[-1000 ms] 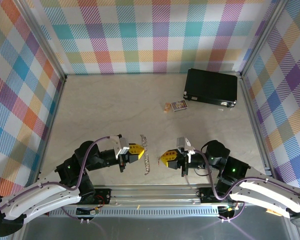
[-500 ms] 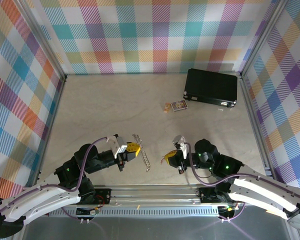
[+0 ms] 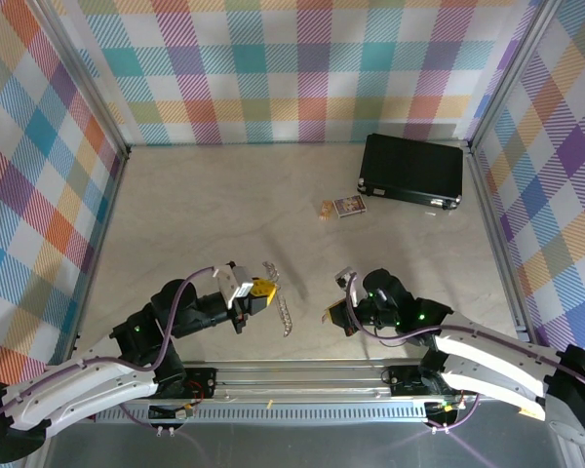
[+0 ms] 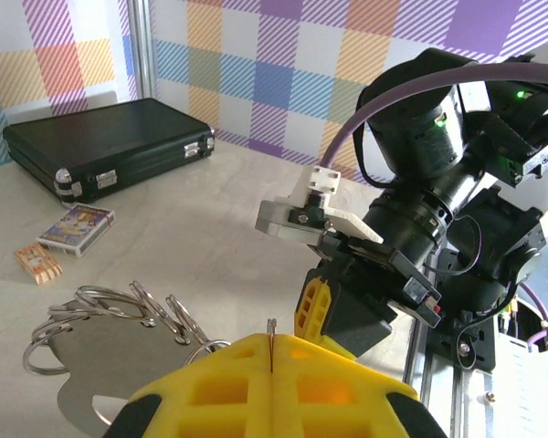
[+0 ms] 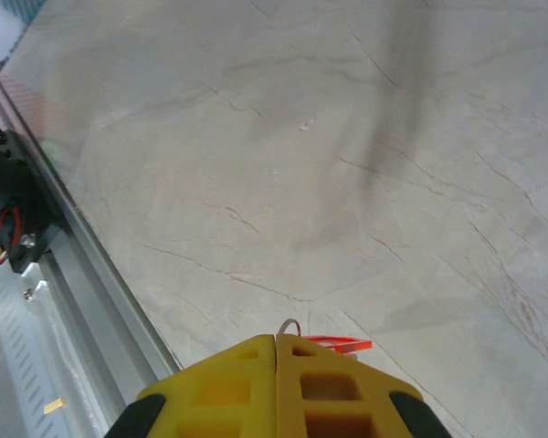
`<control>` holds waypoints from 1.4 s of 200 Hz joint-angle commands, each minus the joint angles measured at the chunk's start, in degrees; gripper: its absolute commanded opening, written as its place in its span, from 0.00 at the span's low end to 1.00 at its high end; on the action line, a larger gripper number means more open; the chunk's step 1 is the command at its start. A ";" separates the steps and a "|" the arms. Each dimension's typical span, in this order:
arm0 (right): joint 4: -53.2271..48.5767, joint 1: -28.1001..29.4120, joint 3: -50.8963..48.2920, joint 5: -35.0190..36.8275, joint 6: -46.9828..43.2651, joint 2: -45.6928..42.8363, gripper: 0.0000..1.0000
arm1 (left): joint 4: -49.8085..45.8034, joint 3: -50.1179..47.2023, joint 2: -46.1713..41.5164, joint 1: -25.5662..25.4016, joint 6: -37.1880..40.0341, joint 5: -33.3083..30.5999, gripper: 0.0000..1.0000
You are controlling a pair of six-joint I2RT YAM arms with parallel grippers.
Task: Put the keys on the keyring
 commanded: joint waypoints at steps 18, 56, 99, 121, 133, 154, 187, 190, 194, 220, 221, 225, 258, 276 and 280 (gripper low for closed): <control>0.13 -1.43 -0.30 0.29 2.98 2.40 0.00 | 3.23 -1.23 -0.18 -0.31 -0.86 -0.36 0.00; -0.98 -1.87 0.45 1.54 4.58 4.86 0.00 | 3.43 -1.99 -0.73 -0.31 -1.27 -0.42 0.00; -1.45 -2.16 2.01 2.20 5.26 9.41 0.00 | 4.04 -2.08 -0.46 -0.31 -1.23 -0.20 0.00; -1.07 -2.25 2.59 2.11 5.52 12.16 0.00 | 4.22 -2.16 -0.38 -0.30 -1.29 -0.13 0.00; -0.43 -2.22 2.59 2.03 5.65 12.96 0.00 | 4.25 -2.25 -0.37 -0.31 -1.23 -0.13 0.00; -0.24 -2.24 2.87 2.16 5.56 14.46 0.00 | 4.36 -2.43 -0.36 -0.32 -1.25 -0.19 0.00; -0.43 -2.29 3.09 2.29 5.64 16.42 0.00 | 4.57 -2.52 -0.05 -0.31 -1.13 -0.03 0.00; -0.44 -2.32 3.09 2.35 5.60 16.47 0.00 | 4.62 -2.48 -0.03 -0.31 -1.12 -0.02 0.00; -0.52 -2.32 3.17 2.42 5.58 16.63 0.00 | 4.57 -2.52 -0.03 -0.31 -1.14 -0.02 0.00; -0.73 -2.30 3.49 2.85 5.40 17.95 0.00 | 5.00 -2.79 0.11 -0.31 -1.18 0.07 0.00; -0.77 -2.32 3.51 2.88 5.39 18.01 0.00 | 5.01 -2.79 0.08 -0.31 -1.12 0.02 0.00; -0.87 -2.29 3.53 2.97 5.39 18.13 0.00 | 5.01 -2.85 0.14 -0.31 -1.19 0.08 0.00; -1.39 -2.34 3.90 3.68 5.03 19.34 0.00 | 5.10 -2.79 0.30 -0.30 -1.10 0.13 0.00; -1.66 -2.31 4.10 3.95 5.03 19.56 0.00 | 5.01 -2.61 0.26 -0.31 -1.06 0.24 0.00; -1.69 -2.29 4.20 4.08 5.11 19.56 0.00 | 5.01 -2.61 0.21 -0.31 -1.10 0.24 0.00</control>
